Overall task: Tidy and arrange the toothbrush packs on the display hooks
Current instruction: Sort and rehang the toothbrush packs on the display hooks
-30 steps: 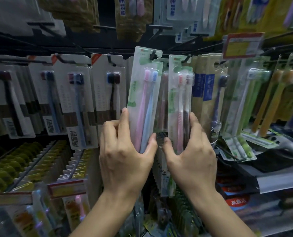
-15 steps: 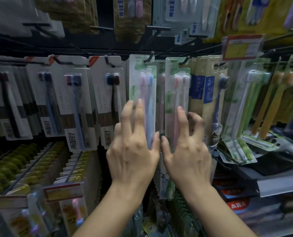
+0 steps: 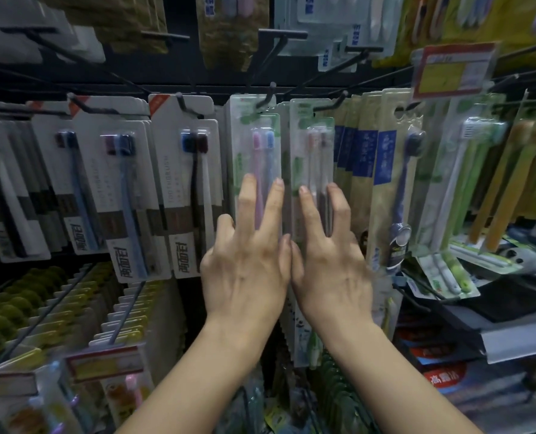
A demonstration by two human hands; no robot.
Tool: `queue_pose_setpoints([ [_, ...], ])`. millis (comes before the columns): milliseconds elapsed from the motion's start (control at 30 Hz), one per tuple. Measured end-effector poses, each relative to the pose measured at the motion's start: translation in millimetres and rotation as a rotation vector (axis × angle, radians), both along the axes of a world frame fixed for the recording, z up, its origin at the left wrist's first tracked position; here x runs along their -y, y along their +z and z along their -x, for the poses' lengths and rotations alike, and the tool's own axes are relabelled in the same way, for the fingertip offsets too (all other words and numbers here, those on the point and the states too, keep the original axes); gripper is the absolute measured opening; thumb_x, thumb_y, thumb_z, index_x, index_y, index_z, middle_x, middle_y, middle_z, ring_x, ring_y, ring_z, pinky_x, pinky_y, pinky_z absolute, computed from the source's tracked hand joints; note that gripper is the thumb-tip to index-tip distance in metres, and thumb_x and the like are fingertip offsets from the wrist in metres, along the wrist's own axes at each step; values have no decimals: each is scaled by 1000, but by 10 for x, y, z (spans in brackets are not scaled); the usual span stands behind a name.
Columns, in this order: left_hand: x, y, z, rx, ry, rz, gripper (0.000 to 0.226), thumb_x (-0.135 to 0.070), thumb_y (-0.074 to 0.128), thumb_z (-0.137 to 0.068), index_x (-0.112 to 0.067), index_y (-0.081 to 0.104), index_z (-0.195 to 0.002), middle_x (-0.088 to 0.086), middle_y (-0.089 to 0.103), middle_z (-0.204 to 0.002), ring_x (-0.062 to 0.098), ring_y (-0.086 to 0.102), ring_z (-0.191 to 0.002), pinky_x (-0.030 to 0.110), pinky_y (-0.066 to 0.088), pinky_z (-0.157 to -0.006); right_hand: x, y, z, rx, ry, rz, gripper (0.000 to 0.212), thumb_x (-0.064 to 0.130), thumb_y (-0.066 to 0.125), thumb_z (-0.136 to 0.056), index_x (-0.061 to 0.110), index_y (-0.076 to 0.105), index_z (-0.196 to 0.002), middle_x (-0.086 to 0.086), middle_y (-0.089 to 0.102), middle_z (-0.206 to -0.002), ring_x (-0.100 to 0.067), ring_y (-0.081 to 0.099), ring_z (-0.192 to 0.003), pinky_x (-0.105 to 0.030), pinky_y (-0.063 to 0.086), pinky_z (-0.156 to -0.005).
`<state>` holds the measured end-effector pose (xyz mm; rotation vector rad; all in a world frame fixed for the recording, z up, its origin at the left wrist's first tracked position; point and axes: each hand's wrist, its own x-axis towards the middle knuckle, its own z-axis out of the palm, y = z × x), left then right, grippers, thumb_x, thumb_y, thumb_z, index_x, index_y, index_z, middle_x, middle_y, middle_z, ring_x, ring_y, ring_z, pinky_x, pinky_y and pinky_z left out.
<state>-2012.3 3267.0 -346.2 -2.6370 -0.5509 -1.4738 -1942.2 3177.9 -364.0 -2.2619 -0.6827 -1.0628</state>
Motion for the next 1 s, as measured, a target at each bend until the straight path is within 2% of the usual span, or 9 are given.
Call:
queue_pose_setpoints([
  [100,4,40,-55,-20,16,13,80,-46,64,-97,-30,24,-165,5,26,-167,25,58,-103,36,54,-56,-72,13,-55,-16,0,-2,78,38,62,-100,36,17,-164,0,12,-169,-33,65,-101,-45,60,-54],
  [200,-24,58,-118,-43,35,20,80,-47,63,-97,-31,24,-164,6,27,-167,26,60,-101,36,52,-53,-123,21,-124,-33,0,10,80,37,61,-100,37,13,-164,0,8,-170,-33,61,-104,-44,58,-58],
  [333,-77,83,-232,-79,53,20,80,-49,63,-96,-31,26,-164,8,30,-165,27,63,-93,32,38,-49,-179,28,-209,-60,10,12,81,37,59,-102,40,7,-164,2,0,-171,-31,57,-105,-40,51,-59],
  [467,-113,116,-313,-95,44,32,78,-47,64,-96,-32,27,-163,9,30,-162,28,65,-90,34,39,-48,-240,27,-262,-65,-11,6,82,36,61,-102,41,6,-163,2,-1,-171,-30,56,-104,-36,42,-57],
  [567,-152,92,-339,-106,42,20,80,-44,64,-96,-33,25,-164,11,30,-162,28,64,-91,33,38,-47,-275,18,-272,-60,-20,-14,81,36,62,-100,38,12,-164,-1,4,-171,-32,57,-100,-39,50,-59],
  [733,-199,57,-367,-138,32,29,79,-37,61,-97,-36,22,-165,15,20,-168,31,63,-99,38,47,-49,-304,15,-271,-72,0,-15,85,31,66,-97,34,14,-165,-4,5,-172,-33,57,-99,-41,52,-59],
  [867,-195,17,-357,-159,34,28,79,-39,58,-98,-38,18,-165,16,10,-172,34,61,-108,39,48,-52,-296,16,-266,-99,16,-6,89,32,65,-98,35,7,-165,-2,-3,-173,-37,53,-120,-47,59,-68],
  [1000,-193,-14,-340,-187,28,22,78,-44,50,-97,-39,15,-166,16,3,-174,39,57,-120,41,53,-55,-257,23,-254,-140,60,20,92,29,62,-99,35,-1,-166,1,-17,-172,-39,33,-144,-51,60,-83],
])
